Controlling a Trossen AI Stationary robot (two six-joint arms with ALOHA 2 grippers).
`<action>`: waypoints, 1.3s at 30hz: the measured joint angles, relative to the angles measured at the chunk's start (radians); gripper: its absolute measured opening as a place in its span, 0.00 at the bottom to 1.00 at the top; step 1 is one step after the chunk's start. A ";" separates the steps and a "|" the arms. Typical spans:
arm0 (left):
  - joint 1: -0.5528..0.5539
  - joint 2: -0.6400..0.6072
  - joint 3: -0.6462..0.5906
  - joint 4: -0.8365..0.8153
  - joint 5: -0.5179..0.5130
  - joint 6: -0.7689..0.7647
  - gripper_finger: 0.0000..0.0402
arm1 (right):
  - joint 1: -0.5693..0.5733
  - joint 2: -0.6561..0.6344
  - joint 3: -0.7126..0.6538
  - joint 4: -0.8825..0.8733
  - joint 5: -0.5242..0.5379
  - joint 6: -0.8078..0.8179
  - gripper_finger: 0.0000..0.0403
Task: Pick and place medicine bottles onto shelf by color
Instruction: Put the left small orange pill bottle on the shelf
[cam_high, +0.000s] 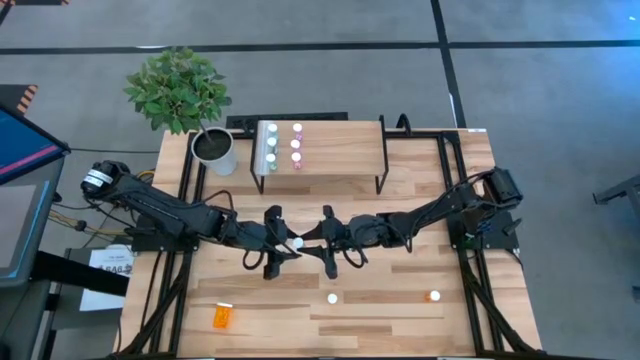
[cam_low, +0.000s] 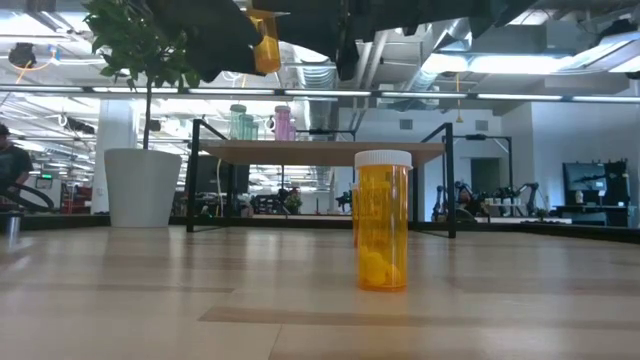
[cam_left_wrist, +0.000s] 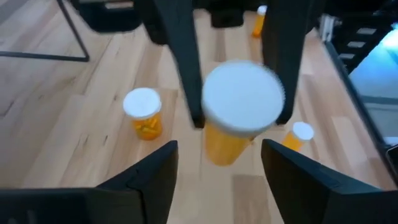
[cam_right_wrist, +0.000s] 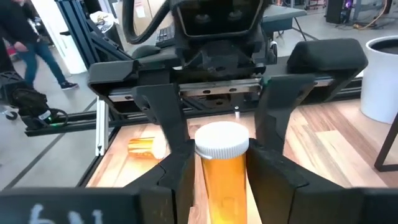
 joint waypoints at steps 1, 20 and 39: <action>0.000 -0.005 0.000 -0.014 -0.010 0.006 0.55 | 0.000 0.000 0.000 0.000 0.000 -0.005 0.39; -0.078 -0.321 -0.188 -0.001 -0.251 0.063 0.56 | -0.189 -0.096 -0.021 0.061 -0.080 -0.085 0.39; -0.077 -0.497 -0.317 0.212 -0.225 0.117 0.56 | -0.611 -0.068 -0.091 0.213 -0.077 -0.124 0.39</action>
